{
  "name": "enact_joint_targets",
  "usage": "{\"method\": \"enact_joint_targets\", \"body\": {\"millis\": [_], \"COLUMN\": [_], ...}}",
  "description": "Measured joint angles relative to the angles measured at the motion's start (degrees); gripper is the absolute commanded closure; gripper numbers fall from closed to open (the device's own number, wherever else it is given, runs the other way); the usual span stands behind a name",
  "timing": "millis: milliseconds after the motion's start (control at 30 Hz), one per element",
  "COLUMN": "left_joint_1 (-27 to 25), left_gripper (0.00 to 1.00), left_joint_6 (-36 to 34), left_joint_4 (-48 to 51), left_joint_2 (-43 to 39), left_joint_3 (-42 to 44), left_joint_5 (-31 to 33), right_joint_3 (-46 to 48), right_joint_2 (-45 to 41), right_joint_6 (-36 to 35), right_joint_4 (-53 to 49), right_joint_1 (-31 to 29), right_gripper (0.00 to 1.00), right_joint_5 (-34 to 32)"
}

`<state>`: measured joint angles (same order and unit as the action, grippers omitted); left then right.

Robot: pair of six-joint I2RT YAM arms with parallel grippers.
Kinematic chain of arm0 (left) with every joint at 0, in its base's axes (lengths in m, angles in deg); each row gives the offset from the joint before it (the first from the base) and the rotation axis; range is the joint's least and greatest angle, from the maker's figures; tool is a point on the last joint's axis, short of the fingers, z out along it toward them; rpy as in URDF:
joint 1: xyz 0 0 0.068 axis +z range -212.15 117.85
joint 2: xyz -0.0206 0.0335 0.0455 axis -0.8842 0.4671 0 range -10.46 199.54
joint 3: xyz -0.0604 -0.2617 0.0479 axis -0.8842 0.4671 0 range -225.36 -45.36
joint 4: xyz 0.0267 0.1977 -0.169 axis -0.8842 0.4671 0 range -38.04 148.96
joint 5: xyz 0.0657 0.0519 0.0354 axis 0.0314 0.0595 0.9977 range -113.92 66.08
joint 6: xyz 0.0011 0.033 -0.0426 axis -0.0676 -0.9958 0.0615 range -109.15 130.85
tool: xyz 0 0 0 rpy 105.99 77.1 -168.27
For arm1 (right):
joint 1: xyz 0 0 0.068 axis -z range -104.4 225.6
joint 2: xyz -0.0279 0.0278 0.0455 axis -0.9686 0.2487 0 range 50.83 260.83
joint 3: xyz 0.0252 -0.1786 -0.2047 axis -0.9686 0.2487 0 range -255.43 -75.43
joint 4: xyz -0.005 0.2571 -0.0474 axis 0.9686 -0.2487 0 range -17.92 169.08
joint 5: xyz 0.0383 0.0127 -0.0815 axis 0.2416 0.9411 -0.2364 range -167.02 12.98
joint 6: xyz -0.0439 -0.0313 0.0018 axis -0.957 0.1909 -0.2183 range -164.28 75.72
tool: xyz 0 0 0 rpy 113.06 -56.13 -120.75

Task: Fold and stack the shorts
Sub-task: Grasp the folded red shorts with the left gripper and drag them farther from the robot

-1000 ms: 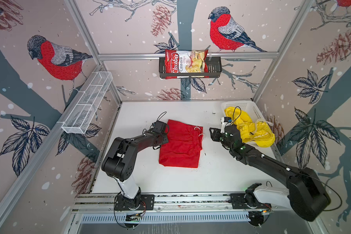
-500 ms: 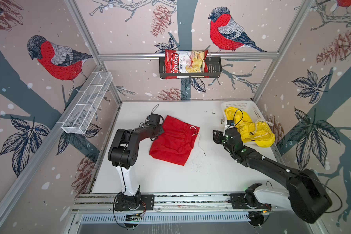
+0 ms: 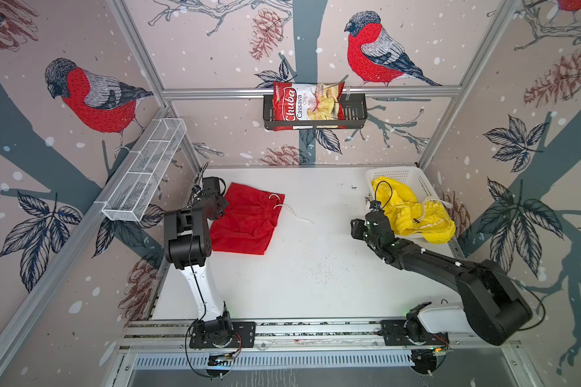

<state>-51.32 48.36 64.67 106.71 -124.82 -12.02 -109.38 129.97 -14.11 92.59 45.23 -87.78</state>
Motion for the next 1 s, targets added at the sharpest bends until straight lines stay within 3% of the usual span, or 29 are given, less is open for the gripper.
{"method": "enact_joint_targets", "body": {"millis": [167,267,333,400,567,700,833,1000], "left_joint_1": [1.0,-0.6,-3.1,-6.3,-11.7,-14.1,-14.3,-14.4], "left_gripper": [1.0,0.59,0.45,0.38,0.36,0.36,0.36,0.38], "left_joint_6": [0.1,0.0,0.0,0.0,1.6,3.2,4.5,4.5], "left_joint_4": [3.3,3.5,3.4,3.1,0.6,-2.7,-3.7,-7.6], "left_joint_2": [0.5,-3.1,-6.9,-10.7,-20.1,-24.8,-24.4,-18.0], "left_joint_3": [-4.6,-1.7,0.9,2.8,12.9,24.7,30.3,29.0], "left_joint_5": [6.0,8.0,9.1,10.3,9.7,4.5,1.1,-0.2], "right_joint_3": [-1.3,-1.5,-1.7,-2.3,-2.8,-2.8,-2.7,-1.8], "right_joint_2": [1.9,2.4,3.0,3.5,3.6,3.5,3.3,1.7], "right_joint_6": [0.0,0.0,0.2,0.8,3.0,3.4,4.3,4.3], "right_joint_4": [0.0,0.3,0.8,1.3,2.8,3.0,2.9,2.4], "right_joint_1": [0.4,0.4,0.4,0.4,0.0,-1.3,-1.9,-2.0], "right_gripper": [0.57,0.57,0.57,0.57,0.57,0.57,0.57,0.57], "right_joint_5": [0.2,0.3,1.0,2.3,4.9,5.7,6.2,6.1]}}
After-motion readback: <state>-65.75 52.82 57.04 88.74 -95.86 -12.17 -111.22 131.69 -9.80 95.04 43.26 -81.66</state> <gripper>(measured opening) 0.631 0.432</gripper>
